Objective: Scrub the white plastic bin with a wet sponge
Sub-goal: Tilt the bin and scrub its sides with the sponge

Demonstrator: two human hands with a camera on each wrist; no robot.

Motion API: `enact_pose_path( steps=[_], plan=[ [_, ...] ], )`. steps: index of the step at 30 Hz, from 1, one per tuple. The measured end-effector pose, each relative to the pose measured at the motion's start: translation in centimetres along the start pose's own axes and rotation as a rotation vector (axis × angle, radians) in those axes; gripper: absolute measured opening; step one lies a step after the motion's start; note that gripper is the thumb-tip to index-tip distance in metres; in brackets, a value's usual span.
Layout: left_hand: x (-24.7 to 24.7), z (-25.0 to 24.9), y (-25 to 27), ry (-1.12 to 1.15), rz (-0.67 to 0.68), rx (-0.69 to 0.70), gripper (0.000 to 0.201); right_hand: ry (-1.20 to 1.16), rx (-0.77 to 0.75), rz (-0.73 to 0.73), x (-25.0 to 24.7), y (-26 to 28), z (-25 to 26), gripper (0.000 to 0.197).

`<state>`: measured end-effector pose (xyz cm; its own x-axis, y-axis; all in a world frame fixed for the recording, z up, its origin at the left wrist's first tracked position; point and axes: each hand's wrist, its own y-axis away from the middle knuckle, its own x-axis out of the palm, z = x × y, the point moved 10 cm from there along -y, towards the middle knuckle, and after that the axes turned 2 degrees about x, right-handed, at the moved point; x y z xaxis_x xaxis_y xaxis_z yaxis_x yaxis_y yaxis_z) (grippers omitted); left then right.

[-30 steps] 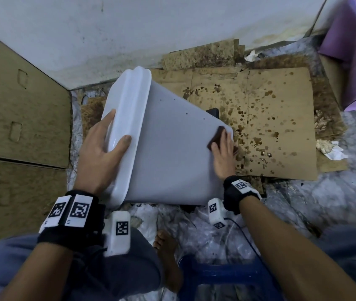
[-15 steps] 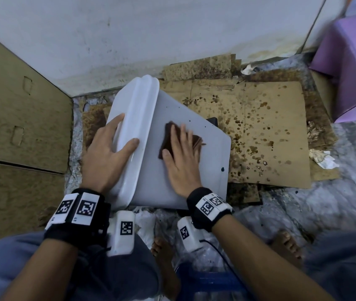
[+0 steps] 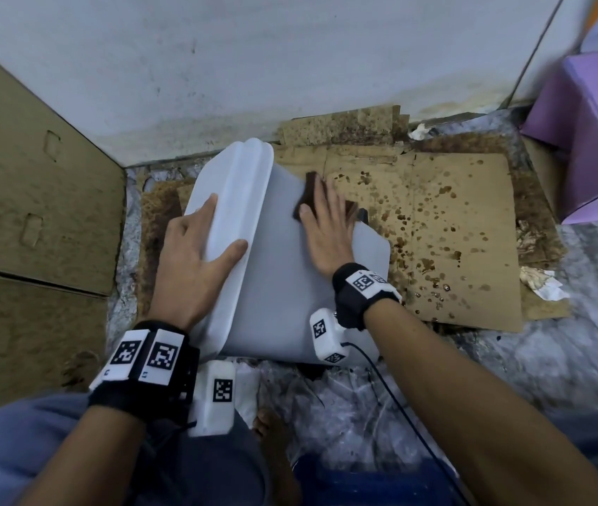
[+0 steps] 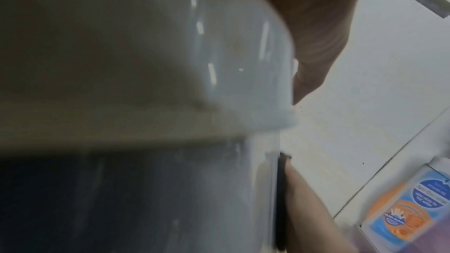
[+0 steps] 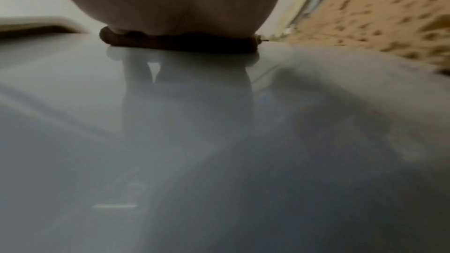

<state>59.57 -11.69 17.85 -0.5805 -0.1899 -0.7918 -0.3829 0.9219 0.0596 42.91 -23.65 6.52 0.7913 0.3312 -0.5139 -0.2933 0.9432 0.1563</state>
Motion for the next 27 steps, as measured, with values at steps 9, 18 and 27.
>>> enact_pose_path(
  steps=[9, 18, 27],
  plan=[
    [-0.2, 0.0, 0.0, 0.017, -0.012, 0.036, 0.088, 0.033, 0.079, 0.022, 0.0, -0.4, -0.4, 0.055],
    [-0.2, -0.2, 0.2, 0.021, -0.034, 0.036, 0.079, -0.008, -0.179, 0.001, 0.3, -0.5, 4.2, 0.055],
    [-0.4, 0.4, 0.0, 0.053, -0.039, 0.028, 0.084, 0.117, 0.268, 0.118, -0.4, -1.4, -13.7, 0.072]
  ],
)
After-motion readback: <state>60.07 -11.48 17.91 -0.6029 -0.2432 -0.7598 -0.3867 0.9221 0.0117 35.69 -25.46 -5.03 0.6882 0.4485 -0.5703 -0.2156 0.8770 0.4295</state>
